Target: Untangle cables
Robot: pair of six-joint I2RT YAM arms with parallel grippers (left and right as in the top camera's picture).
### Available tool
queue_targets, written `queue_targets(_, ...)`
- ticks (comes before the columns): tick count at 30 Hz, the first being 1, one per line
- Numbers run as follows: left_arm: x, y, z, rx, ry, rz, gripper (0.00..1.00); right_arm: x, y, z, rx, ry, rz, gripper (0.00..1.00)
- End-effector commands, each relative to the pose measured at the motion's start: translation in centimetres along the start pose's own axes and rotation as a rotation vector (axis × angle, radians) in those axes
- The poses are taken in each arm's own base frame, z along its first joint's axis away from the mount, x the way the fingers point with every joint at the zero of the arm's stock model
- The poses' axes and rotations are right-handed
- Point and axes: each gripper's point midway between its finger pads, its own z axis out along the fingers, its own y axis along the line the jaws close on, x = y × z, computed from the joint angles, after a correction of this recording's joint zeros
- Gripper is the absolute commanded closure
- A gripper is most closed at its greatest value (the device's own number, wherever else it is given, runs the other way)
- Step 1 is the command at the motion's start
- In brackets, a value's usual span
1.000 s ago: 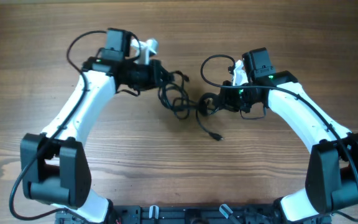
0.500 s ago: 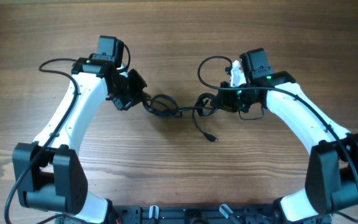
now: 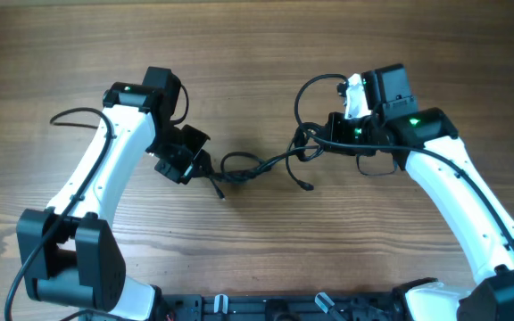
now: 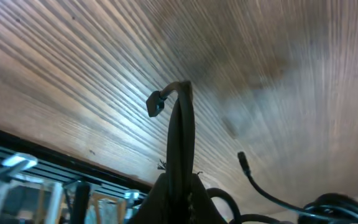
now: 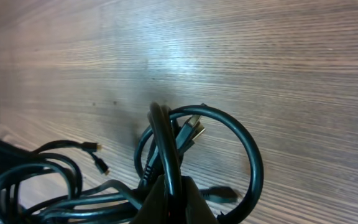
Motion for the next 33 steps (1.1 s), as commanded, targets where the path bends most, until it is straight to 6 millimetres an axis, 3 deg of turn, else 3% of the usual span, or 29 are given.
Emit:
queue_targets(1, -2.3, 0.8, -0.8, -0.015, -0.115, -0.093, 0.78, -2.5, -3.7, -0.9, 0.180, -0.100, 0.023, 0.78)
queue_targets(2, -2.3, 0.7, -0.8, -0.012, -0.116, -0.091, 0.67, -2.4, -3.7, -0.9, 0.181, -0.097, 0.024, 0.67)
queue_targets(6, -2.3, 0.9, -0.8, -0.020, -0.118, -0.080, 0.13, -2.0, -3.8, -0.8, 0.187, -0.082, 0.028, 0.55)
queue_targets(7, -2.2, 0.9, -0.7, -0.026, -0.125, -0.074, 0.05, -1.9, -3.9, -0.8, 0.188, -0.079, 0.029, 0.53)
queue_targets(8, -2.4, 1.0, -0.6, -0.036, -0.143, -0.068, 0.04, -1.9, -3.9, -0.8, 0.188, -0.077, 0.029, 0.53)
queue_targets(10, -2.7, 1.1, -0.6, -0.058, -0.179, -0.033, 0.03, -1.7, -3.7, -0.8, 0.176, -0.066, 0.019, 0.52)
queue_targets(11, -2.6, 0.4, -0.5, -0.047, -0.178, 0.126, 0.04, -1.5, -3.1, -0.7, 0.145, -0.053, -0.014, 0.52)
queue_targets(15, -0.1, -1.0, -0.5, 0.019, -0.073, 0.576, 0.30, -1.4, -2.9, -0.7, 0.135, -0.046, -0.043, 0.49)
queue_targets(18, 1.0, -1.4, -3.8, 0.067, -0.149, 0.697, 0.24, -1.5, -2.9, -0.7, 0.133, -0.050, -0.050, 0.45)
queue_targets(20, 2.2, -1.8, -8.2, 0.156, -0.298, 0.750, 0.16, -1.5, -2.9, -0.7, 0.133, -0.050, -0.051, 0.43)
queue_targets(22, 3.8, -0.7, -10.5, 0.195, -0.386, 0.778, 0.18, -1.5, -2.9, -0.7, 0.134, -0.050, -0.052, 0.39)
queue_targets(23, 4.4, -0.2, -10.7, 0.190, -0.400, 0.798, 0.20, -1.6, -2.9, -0.7, 0.134, -0.052, -0.055, 0.37)
queue_targets(26, 6.4, 0.7, -8.6, 0.131, -0.382, 0.889, 0.32, -1.7, -2.9, -0.7, 0.132, -0.057, -0.076, 0.35)
queue_targets(29, 8.2, 0.6, -3.1, 0.047, -0.298, 1.009, 0.41, -1.7, -2.9, -0.7, 0.133, -0.054, -0.077, 0.34)
queue_targets(31, 8.1, 0.1, 0.6, -0.042, -0.315, 1.073, 0.44, -1.5, -2.9, -0.7, 0.134, -0.049, -0.075, 0.34)
queue_targets(33, 8.0, -0.6, 2.9, -0.118, -0.357, 1.094, 0.44, -1.5, -3.0, -0.7, 0.136, -0.045, -0.074, 0.34)
